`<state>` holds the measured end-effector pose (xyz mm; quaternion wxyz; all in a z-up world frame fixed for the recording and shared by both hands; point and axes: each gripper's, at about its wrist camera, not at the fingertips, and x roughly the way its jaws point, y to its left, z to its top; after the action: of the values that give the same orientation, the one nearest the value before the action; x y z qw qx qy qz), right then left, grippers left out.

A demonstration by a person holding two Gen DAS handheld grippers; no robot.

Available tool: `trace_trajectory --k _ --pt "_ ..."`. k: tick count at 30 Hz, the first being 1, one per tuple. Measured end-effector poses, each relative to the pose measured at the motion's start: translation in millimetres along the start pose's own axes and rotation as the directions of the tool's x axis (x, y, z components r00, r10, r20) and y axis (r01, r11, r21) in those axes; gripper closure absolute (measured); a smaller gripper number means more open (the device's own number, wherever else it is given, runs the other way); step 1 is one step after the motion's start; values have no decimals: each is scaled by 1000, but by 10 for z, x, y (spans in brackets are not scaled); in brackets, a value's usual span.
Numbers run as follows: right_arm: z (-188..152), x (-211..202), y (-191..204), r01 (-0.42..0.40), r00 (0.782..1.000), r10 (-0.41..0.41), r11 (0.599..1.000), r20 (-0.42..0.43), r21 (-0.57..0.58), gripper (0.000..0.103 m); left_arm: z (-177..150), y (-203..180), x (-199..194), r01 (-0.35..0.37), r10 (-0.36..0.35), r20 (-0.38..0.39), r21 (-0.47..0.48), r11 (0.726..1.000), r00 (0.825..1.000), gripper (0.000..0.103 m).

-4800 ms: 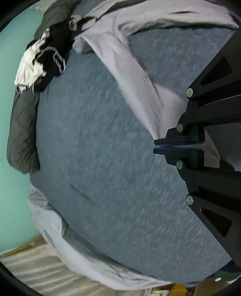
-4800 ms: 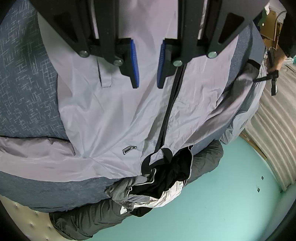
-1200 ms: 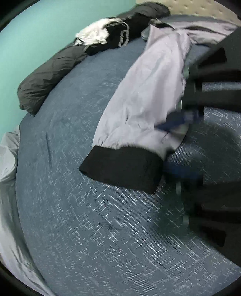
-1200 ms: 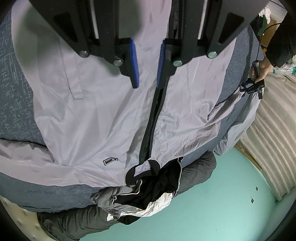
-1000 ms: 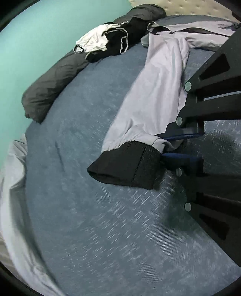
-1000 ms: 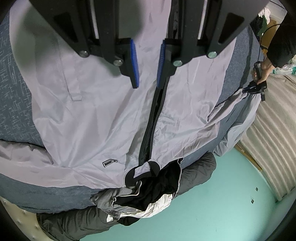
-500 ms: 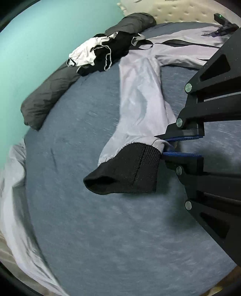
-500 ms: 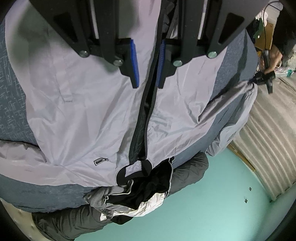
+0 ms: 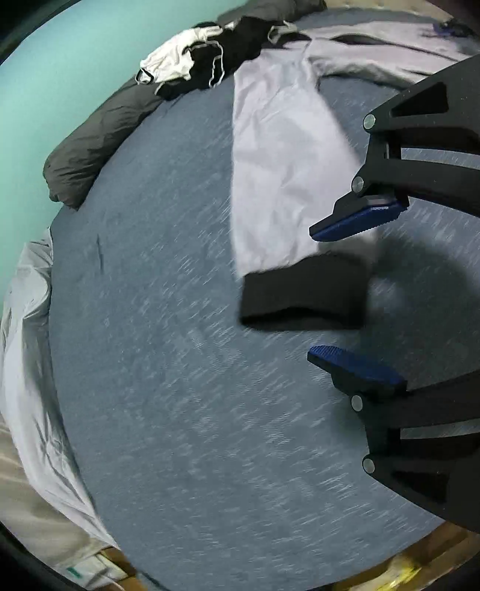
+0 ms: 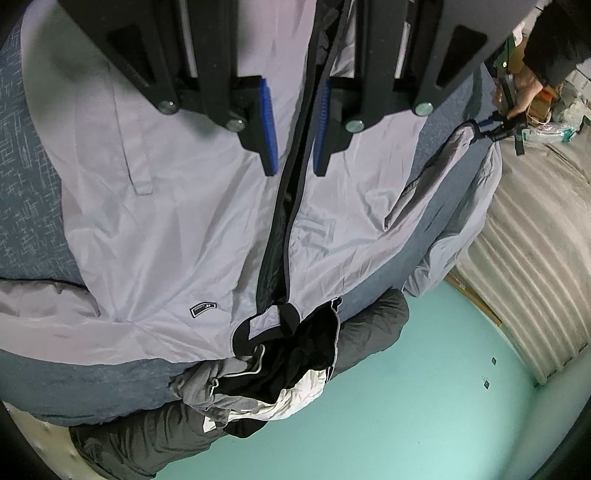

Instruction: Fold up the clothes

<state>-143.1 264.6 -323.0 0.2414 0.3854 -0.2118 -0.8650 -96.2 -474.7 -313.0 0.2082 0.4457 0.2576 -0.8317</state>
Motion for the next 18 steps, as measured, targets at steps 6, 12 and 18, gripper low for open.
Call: trace_trajectory --k 6,12,18 --pt "-24 54 35 11 1000 -11 1000 -10 -10 84 114 39 295 25 -23 -32 56 998 999 40" --pt "-57 118 7 22 999 -22 1000 -27 -10 84 170 26 343 16 -14 -14 90 996 1000 91" --pt "-76 136 27 22 999 -22 1000 -33 -17 84 334 102 144 -50 46 62 73 996 997 96"
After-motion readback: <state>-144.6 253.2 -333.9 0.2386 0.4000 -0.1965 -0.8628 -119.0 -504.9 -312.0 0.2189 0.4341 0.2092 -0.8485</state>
